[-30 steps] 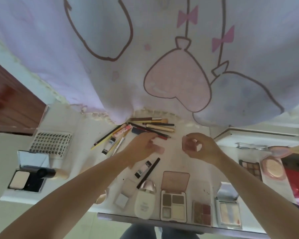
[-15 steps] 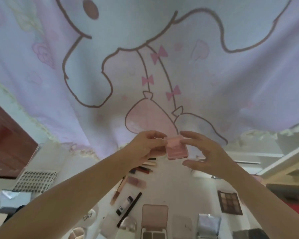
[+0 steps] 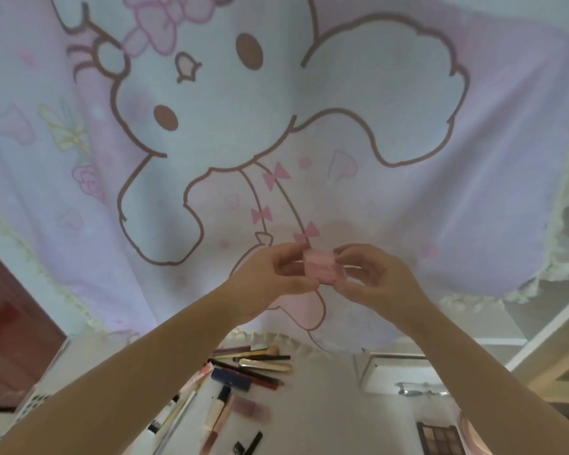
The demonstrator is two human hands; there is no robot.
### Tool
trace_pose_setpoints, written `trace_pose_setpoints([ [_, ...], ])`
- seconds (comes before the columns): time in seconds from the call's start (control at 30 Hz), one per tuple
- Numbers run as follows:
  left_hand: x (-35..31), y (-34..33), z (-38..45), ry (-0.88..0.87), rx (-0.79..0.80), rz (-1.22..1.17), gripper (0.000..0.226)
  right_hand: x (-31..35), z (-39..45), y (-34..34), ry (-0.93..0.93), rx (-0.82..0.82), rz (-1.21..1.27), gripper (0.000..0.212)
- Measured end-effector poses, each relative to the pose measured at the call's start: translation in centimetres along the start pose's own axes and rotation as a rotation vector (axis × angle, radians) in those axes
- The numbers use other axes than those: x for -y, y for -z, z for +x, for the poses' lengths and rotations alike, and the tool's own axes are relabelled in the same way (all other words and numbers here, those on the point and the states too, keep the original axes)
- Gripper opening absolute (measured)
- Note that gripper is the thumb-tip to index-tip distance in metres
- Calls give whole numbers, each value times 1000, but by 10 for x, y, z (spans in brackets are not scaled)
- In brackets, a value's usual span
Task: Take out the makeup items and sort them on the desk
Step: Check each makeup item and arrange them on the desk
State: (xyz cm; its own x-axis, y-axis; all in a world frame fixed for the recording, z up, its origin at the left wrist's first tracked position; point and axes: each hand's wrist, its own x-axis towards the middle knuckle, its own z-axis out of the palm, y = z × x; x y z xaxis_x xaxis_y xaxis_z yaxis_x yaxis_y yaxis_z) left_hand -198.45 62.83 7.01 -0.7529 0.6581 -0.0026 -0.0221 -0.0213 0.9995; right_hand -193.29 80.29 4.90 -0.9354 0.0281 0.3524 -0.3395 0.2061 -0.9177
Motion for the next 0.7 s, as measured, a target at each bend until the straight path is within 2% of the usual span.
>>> trace_pose_setpoints([
  [0.1,3,0,3,-61,-54,53,46,4,3,1,-11,9,-107,26],
  [0.2,1,1,6,-92,-70,61,45,10,5,0,27,-9,-189,21],
  [0.27,2,1,7,-100,-67,53,46,13,6,-2,40,-61,-185,22],
  [0.37,4,0,6,-104,-31,51,51,15,8,-1,6,-146,-54,8],
  [0.47,6,1,5,-109,3,14,43,14,9,1,-22,-116,-83,21],
  [0.6,26,4,4,12,46,-15,48,11,5,9,-208,-61,-66,26],
  [0.7,52,3,1,120,107,57,62,4,-9,20,-300,-5,-225,21],
])
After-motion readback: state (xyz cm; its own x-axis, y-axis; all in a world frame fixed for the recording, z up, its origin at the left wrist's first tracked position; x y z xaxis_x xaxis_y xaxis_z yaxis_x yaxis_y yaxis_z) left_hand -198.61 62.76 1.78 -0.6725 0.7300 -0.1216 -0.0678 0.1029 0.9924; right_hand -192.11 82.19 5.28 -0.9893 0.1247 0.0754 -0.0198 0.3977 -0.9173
